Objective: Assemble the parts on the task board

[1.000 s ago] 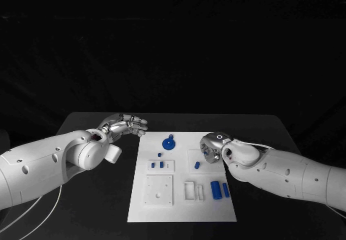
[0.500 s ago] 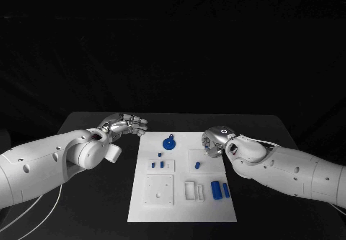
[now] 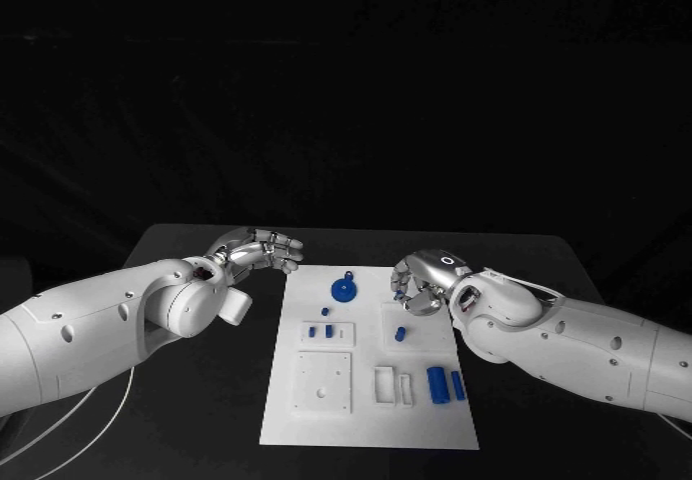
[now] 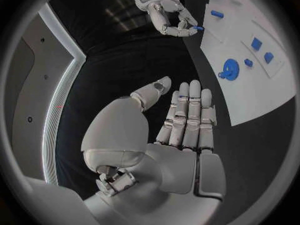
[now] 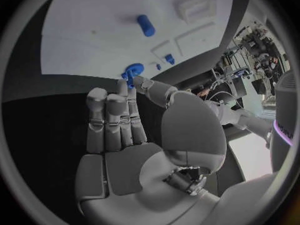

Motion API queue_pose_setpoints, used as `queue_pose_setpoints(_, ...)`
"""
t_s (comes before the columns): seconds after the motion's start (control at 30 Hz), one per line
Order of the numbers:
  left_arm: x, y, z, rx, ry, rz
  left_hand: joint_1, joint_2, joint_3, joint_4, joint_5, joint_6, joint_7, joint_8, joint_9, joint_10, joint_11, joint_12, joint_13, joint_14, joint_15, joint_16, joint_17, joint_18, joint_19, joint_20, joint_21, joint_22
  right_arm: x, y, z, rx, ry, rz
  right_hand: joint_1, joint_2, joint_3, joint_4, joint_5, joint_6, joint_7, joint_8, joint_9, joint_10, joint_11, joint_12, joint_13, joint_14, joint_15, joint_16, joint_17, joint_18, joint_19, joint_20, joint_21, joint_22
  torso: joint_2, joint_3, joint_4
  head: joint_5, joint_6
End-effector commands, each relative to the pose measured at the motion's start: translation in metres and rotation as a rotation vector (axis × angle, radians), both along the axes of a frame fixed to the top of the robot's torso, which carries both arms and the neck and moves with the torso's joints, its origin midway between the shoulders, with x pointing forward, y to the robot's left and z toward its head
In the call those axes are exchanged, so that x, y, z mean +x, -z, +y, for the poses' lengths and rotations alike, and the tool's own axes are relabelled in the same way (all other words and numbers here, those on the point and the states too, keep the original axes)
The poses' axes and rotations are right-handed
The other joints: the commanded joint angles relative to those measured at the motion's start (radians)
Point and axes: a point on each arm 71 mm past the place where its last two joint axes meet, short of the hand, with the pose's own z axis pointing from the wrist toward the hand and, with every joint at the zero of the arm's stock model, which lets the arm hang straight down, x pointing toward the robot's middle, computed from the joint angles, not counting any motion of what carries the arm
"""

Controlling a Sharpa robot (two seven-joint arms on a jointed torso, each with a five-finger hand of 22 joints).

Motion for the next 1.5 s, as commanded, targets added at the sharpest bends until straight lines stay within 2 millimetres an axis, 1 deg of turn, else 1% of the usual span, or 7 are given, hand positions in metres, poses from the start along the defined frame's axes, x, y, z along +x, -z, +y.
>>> queue_pose_setpoints(0.03, 0.001, -0.002, -0.007, -0.016, 0.002, -0.01, -0.009, 0.004, -0.006, 0.002, 0.001, -0.007, 0.002, 0.003, -0.001, -0.004, 0.0, -0.003, 0.001, 0.007, -0.001, -0.006, 0.001, -0.001, 0.006, -0.004, -0.006, 0.001, -0.007, -0.005, 0.02, 0.088, -0.07, 0.01, 0.0, -0.001, 0.004, 0.0, 0.006, 0.004, 0.0, 0.005, 0.001, 0.015, -0.004, 0.005, 0.001, 0.001, -0.009, 0.003, -0.001, 0.067, 0.005, -0.006, 0.003, 0.019, 0.001, 0.0013, 0.0024, 0.011, 0.001)
queue_pose_setpoints(0.1, 0.001, -0.002, -0.01, -0.018, 0.005, -0.011, -0.008, 0.003, -0.006, 0.002, 0.001, -0.006, 0.001, 0.004, -0.001, -0.003, -0.001, -0.003, 0.002, 0.008, -0.002, -0.007, 0.003, -0.001, 0.006, -0.004, -0.007, 0.001, -0.009, -0.005, 0.029, 0.09, -0.093, 0.013, 0.0, 0.001, 0.004, -0.001, 0.007, 0.004, 0.0, 0.004, 0.001, 0.015, -0.004, 0.004, 0.002, 0.001, -0.009, 0.003, -0.002, 0.067, 0.005, -0.007, 0.004, 0.019, 0.0, 0.0014, 0.0054, 0.02, 0.0)
queue_pose_setpoints(0.27, 0.001, -0.002, -0.016, -0.024, 0.011, -0.019, -0.008, 0.003, -0.006, 0.002, 0.001, -0.005, 0.001, 0.005, 0.0, -0.001, -0.001, -0.002, 0.003, 0.009, -0.002, -0.008, 0.005, -0.002, 0.006, -0.004, -0.008, 0.002, -0.017, 0.003, 0.048, 0.057, -0.149, 0.019, 0.0, 0.003, 0.003, -0.002, 0.009, 0.003, 0.001, 0.003, 0.002, 0.014, -0.004, 0.003, 0.002, 0.001, -0.008, 0.002, -0.003, 0.067, 0.006, -0.008, 0.004, 0.019, -0.001, -0.0013, 0.0041, 0.043, 0.001)
queue_pose_setpoints(0.57, 0.004, -0.002, -0.018, -0.023, 0.002, -0.024, -0.006, 0.002, -0.005, 0.001, 0.001, -0.003, 0.0, 0.007, 0.0, 0.0, -0.002, -0.001, 0.003, 0.009, -0.002, -0.01, 0.008, -0.002, 0.005, -0.004, -0.009, 0.002, -0.041, 0.034, 0.077, -0.013, -0.232, 0.056, 0.0, 0.005, 0.002, -0.005, 0.01, 0.002, 0.001, 0.002, 0.002, 0.013, -0.003, 0.001, 0.003, 0.001, -0.008, 0.001, -0.003, 0.067, 0.006, -0.009, 0.004, 0.019, 0.0, 0.0009, 0.0036, 0.081, 0.0)
queue_pose_setpoints(0.77, 0.005, -0.002, -0.018, -0.022, 0.002, -0.024, -0.006, 0.002, -0.005, 0.0, 0.001, -0.003, 0.0, 0.007, 0.0, 0.001, -0.003, -0.001, 0.004, 0.009, -0.002, -0.011, 0.009, -0.002, 0.005, -0.004, -0.009, 0.003, -0.053, 0.049, 0.088, -0.037, -0.261, 0.073, 0.0, 0.006, 0.0, -0.007, 0.01, 0.002, 0.001, 0.001, 0.003, 0.013, -0.003, 0.001, 0.004, 0.001, -0.008, 0.001, -0.004, 0.067, 0.006, -0.01, 0.004, 0.019, 0.002, 0.0013, 0.003, 0.104, -0.012)
queue_pose_setpoints(1.23, 0.004, -0.001, -0.019, -0.024, 0.015, -0.016, -0.005, 0.003, -0.004, 0.001, 0.002, -0.003, 0.0, 0.008, 0.0, 0.001, -0.002, -0.001, 0.004, 0.009, -0.002, -0.013, 0.011, -0.003, 0.005, -0.004, -0.01, 0.003, -0.062, 0.067, 0.096, -0.084, -0.266, 0.099, 0.0, 0.006, 0.0, -0.009, 0.01, 0.002, 0.001, 0.001, 0.003, 0.013, -0.003, 0.0, 0.004, 0.001, -0.008, 0.0, -0.004, 0.067, 0.007, -0.01, 0.005, 0.019, 0.002, 0.0022, 0.0025, 0.117, -0.022)
queue_pose_setpoints(1.5, 0.004, 0.0, -0.019, -0.025, 0.027, -0.005, -0.007, 0.004, -0.005, 0.003, 0.002, -0.005, 0.001, 0.008, 0.0, -0.001, -0.002, -0.002, 0.004, 0.009, -0.002, -0.015, 0.014, -0.004, 0.006, -0.004, -0.012, 0.004, -0.062, 0.068, 0.096, -0.086, -0.259, 0.101, 0.0, 0.007, 0.0, -0.01, 0.01, 0.002, 0.001, 0.001, 0.004, 0.013, -0.003, 0.0, 0.005, 0.002, -0.008, 0.0, -0.004, 0.067, 0.007, -0.01, 0.005, 0.019, 0.001, 0.0006, 0.0029, 0.11, -0.029)
